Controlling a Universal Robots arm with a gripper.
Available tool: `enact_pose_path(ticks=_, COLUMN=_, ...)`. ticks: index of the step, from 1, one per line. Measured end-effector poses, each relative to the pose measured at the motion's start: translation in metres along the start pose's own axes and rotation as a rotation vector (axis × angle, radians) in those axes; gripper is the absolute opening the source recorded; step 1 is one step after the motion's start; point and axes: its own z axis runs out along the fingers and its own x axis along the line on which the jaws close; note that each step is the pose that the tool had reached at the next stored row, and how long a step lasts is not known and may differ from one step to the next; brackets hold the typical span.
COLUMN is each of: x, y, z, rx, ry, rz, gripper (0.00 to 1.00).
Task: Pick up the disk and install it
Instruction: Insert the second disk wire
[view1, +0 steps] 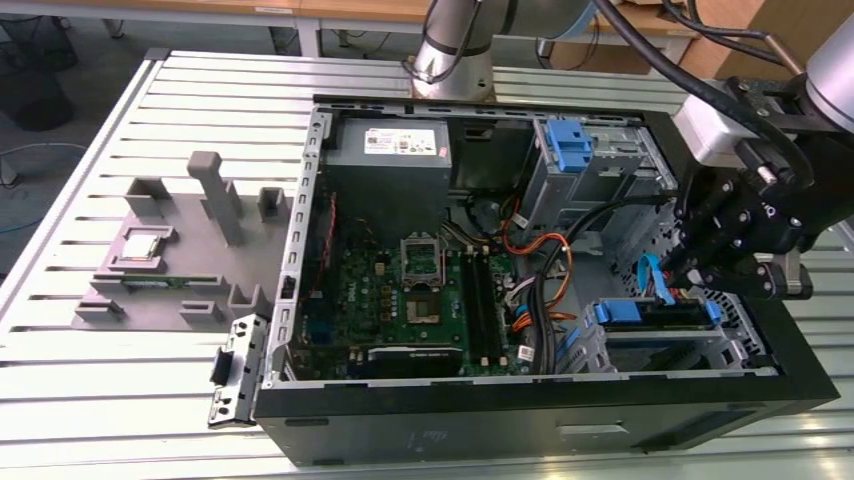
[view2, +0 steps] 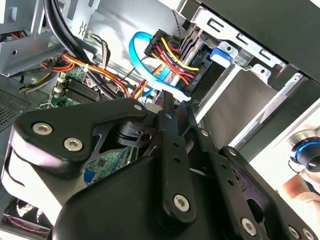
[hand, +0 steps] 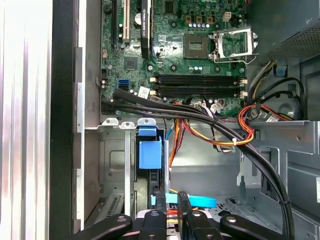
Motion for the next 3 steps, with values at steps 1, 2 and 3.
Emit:
enact_pose_path(ticks=1, x=0.0000, y=0.0000, z=0.0000, rx=-0.0006, ry=0.0001, rz=0.000, gripper=0.24)
enact_pose_path(ticks=2, x=0.0000, y=0.0000, z=0.0000, rx=-0.0012, ry=0.0001, rz=0.000, gripper=0.24)
enact_pose_path(ticks=3, x=0.0000, y=0.0000, z=0.0000, rx=-0.0018, ry=0.0000, rz=0.000, gripper=0.24)
